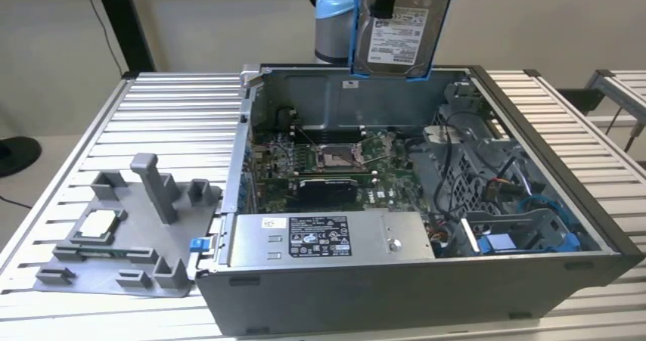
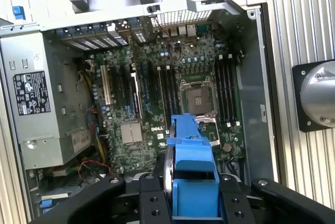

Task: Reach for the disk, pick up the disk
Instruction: 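Pick up the disk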

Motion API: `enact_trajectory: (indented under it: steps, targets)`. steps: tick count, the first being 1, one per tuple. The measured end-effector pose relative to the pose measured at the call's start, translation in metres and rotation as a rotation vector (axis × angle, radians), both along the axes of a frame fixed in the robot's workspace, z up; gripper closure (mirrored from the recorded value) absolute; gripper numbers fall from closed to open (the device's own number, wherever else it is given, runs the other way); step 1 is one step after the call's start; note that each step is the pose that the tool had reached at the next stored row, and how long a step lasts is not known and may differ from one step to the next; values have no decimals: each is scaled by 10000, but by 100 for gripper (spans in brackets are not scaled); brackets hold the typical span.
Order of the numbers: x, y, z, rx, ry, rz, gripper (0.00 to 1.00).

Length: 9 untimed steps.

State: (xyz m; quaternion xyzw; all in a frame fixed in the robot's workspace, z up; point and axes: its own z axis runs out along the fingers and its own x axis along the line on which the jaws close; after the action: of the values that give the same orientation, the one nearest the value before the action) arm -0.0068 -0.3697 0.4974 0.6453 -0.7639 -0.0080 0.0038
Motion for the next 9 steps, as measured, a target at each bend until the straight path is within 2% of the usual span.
enact_trajectory:
  steps: [9]
  targets:
    - [118,1,0,0,0,0,100]
